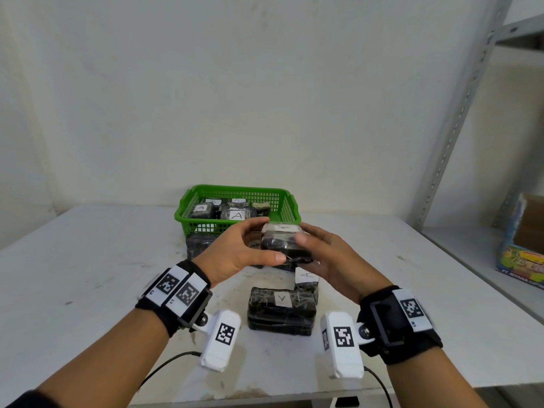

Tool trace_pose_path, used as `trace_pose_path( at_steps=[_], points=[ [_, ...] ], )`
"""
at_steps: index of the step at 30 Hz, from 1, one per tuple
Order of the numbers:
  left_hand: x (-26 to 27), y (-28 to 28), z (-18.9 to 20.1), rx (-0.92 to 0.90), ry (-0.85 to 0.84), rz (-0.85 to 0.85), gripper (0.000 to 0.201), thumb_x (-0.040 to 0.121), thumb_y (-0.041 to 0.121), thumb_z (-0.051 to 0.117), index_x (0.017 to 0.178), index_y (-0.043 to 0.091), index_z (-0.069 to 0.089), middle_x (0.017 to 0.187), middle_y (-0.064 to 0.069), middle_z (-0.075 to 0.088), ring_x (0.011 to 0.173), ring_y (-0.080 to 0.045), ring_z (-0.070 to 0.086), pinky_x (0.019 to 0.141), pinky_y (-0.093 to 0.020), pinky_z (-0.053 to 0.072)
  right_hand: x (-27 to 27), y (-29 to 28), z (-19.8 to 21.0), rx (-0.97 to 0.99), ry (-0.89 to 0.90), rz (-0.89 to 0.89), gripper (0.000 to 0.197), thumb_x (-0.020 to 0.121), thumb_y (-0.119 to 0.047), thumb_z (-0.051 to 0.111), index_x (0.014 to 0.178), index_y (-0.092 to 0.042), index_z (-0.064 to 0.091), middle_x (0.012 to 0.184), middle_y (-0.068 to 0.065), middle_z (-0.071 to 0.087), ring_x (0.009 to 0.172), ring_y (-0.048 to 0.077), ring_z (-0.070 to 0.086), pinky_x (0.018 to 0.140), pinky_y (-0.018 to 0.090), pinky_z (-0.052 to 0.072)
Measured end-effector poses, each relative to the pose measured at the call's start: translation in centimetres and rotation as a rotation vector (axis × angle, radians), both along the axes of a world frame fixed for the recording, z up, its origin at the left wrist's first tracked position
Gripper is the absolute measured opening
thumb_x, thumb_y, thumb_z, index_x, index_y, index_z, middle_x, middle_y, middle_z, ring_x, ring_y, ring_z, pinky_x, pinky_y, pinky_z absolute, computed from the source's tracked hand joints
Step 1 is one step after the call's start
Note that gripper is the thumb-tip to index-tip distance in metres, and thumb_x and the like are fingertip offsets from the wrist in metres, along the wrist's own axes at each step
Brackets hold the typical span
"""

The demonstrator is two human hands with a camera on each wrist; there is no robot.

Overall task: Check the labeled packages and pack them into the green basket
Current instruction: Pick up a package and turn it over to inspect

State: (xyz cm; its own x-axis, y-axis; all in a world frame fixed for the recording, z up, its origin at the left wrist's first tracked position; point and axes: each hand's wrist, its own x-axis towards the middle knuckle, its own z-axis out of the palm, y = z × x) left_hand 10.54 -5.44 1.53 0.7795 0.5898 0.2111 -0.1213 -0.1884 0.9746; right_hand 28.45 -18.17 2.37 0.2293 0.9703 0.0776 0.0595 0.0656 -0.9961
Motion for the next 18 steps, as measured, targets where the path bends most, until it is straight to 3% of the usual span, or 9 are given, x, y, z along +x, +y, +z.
trace_pose_path(
  at_steps=[3, 6, 9, 11, 12, 15, 18],
  points=[
    [0.0, -0.2, -0.1, 0.089, 0.074, -0.022, 0.124, 0.040, 0.036, 0.099, 0.146, 0.022, 0.037, 0.135, 0.004, 0.059, 0.126, -0.012, 0.057, 0.110, -0.043, 0.043, -0.2, 0.0, 0.4, -0.085, 0.050, -0.032, 0.052, 0.093, -0.045, 0.067, 0.127, -0.006, 0.070, 0.121, 0.018, 0.075, 0.112, 0.033, 0.072, 0.098, 0.045, 0.059],
    [0.2, -0.5, -0.4, 0.081, 0.078, -0.041, 0.122, 0.044, 0.040, 0.098, 0.147, 0.024, 0.036, 0.137, 0.005, 0.057, 0.126, -0.010, 0.056, 0.107, -0.041, 0.046, -0.2, 0.3, 0.2, -0.091, 0.091, -0.071, 0.036, 0.097, -0.023, 0.068, 0.121, 0.003, 0.070, 0.114, 0.021, 0.076, 0.092, 0.028, 0.076, 0.079, 0.036, 0.063],
    [0.5, -0.9, 0.0, 0.026, 0.045, 0.038, 0.086, 0.061, 0.058, 0.085, 0.133, 0.030, 0.049, 0.130, 0.010, 0.061, 0.123, -0.011, 0.058, 0.105, -0.042, 0.048, -0.3, 0.4, -0.1, -0.064, 0.080, -0.100, 0.039, 0.094, -0.010, 0.071, 0.131, -0.005, 0.062, 0.114, 0.018, 0.077, 0.090, 0.027, 0.077, 0.076, 0.034, 0.063],
    [0.8, -1.1, 0.3, 0.064, 0.040, 0.103, 0.043, 0.078, 0.041, 0.078, 0.116, 0.034, 0.059, 0.119, 0.009, 0.069, 0.116, -0.014, 0.064, 0.099, -0.038, 0.052, -0.3, 0.3, -0.2, -0.039, 0.063, -0.094, 0.047, 0.092, -0.007, 0.075, 0.135, -0.013, 0.057, 0.112, 0.015, 0.078, 0.096, 0.031, 0.077, 0.080, 0.038, 0.063],
    [0.9, -1.1, 0.3, 0.089, 0.033, 0.135, 0.030, 0.083, 0.029, 0.075, 0.110, 0.034, 0.061, 0.113, 0.008, 0.071, 0.112, -0.015, 0.066, 0.096, -0.036, 0.054, -0.4, 0.2, -0.2, -0.026, 0.046, -0.090, 0.050, 0.090, -0.007, 0.076, 0.135, -0.016, 0.057, 0.111, 0.014, 0.079, 0.099, 0.033, 0.077, 0.082, 0.041, 0.063],
    [0.8, -0.6, 0.1, 0.127, -0.006, 0.191, 0.041, 0.080, 0.011, 0.078, 0.118, 0.021, 0.066, 0.112, 0.002, 0.073, 0.109, -0.015, 0.068, 0.095, -0.037, 0.055, -0.4, 0.1, -0.4, 0.018, -0.002, -0.094, 0.053, 0.088, -0.011, 0.079, 0.135, -0.025, 0.058, 0.111, 0.015, 0.078, 0.099, 0.032, 0.077, 0.087, 0.046, 0.063],
    [0.6, -0.4, 0.0, 0.157, -0.081, 0.192, 0.055, 0.069, -0.004, 0.083, 0.118, 0.015, 0.066, 0.114, -0.004, 0.072, 0.108, -0.018, 0.068, 0.096, -0.037, 0.054, -0.5, 0.0, -0.2, -0.007, 0.007, -0.110, 0.044, 0.091, -0.044, 0.072, 0.131, -0.026, 0.062, 0.117, 0.014, 0.075, 0.098, 0.029, 0.076, 0.095, 0.046, 0.061]
  ],
)
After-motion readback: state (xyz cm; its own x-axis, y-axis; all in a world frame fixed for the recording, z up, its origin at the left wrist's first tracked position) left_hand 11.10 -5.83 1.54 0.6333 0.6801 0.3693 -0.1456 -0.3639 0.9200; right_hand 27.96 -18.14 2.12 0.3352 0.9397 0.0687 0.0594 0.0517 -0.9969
